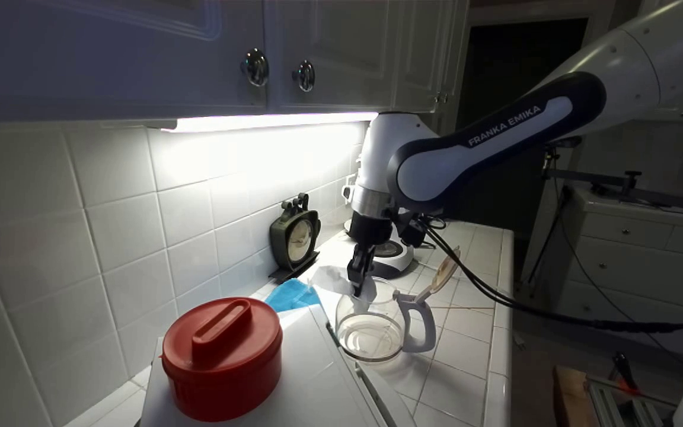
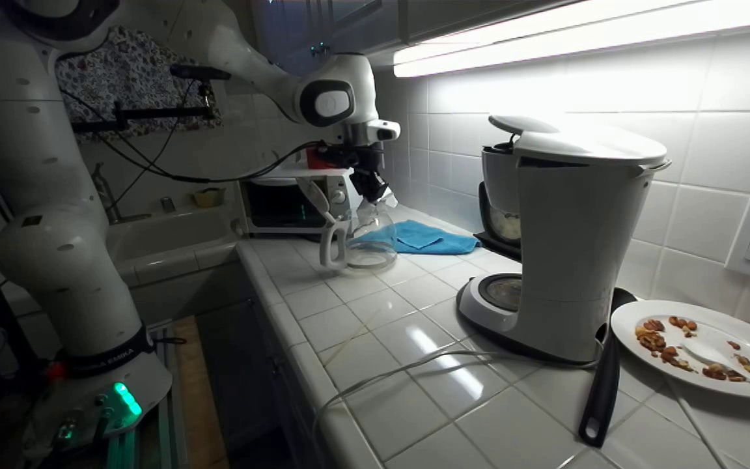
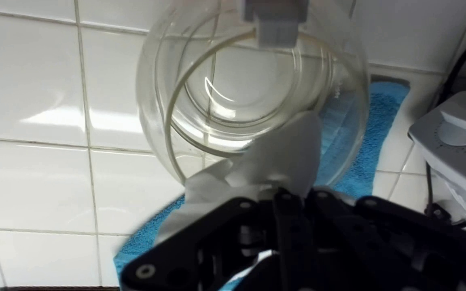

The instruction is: Use the tissue to wipe the coffee pot

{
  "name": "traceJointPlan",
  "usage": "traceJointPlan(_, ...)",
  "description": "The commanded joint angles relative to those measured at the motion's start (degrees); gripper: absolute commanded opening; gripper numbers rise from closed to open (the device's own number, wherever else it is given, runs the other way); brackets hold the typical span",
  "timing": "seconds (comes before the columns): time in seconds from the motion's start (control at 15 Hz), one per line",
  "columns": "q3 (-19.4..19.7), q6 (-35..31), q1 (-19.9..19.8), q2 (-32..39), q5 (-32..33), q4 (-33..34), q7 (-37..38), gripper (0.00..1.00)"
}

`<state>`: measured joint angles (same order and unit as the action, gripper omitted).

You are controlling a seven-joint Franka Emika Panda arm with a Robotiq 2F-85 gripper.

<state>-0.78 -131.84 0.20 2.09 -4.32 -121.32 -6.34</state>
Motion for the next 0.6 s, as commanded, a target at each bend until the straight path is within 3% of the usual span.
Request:
traceJointPlan(0.0,-0.3,3.9,0.1,-0.1,-2.0,1.4,-3.8,0.0)
traceJointPlan(0.53,-0.2,10.6,0.1,-0.9,0.6,2.3,-9.2,0.0)
